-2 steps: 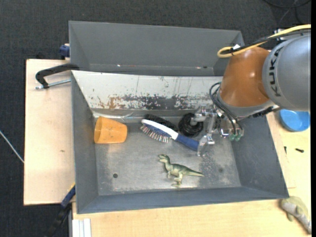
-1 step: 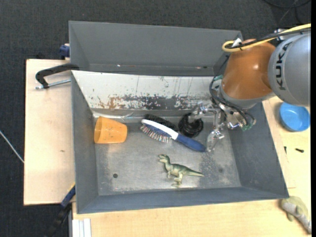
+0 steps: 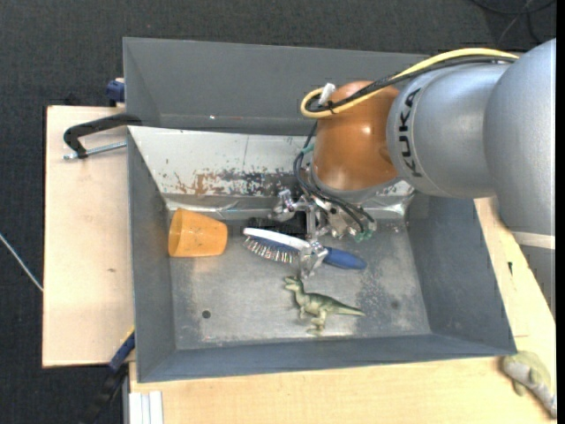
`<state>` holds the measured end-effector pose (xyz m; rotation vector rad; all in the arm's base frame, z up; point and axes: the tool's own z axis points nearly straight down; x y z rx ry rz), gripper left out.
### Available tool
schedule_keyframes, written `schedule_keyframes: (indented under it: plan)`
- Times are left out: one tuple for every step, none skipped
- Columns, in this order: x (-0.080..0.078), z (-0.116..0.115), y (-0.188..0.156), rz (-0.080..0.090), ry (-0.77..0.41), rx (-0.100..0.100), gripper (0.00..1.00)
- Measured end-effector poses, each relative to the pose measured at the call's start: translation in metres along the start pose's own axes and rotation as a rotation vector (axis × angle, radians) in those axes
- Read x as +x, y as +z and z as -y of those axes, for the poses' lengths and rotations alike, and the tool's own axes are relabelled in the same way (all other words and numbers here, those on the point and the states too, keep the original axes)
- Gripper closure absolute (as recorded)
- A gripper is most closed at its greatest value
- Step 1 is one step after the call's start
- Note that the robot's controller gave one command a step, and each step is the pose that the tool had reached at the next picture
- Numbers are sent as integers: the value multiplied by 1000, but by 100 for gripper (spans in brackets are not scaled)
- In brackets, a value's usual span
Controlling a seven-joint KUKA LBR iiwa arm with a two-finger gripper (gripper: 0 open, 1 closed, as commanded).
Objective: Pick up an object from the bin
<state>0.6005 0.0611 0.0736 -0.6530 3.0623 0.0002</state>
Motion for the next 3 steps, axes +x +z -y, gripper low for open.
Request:
schedule_keyframes:
  plan:
    - [-8,-28,0,-3,190,4,0]
    - [-12,-28,-3,9,192,2,100]
    - [-16,-28,-116,3,191,1,100]
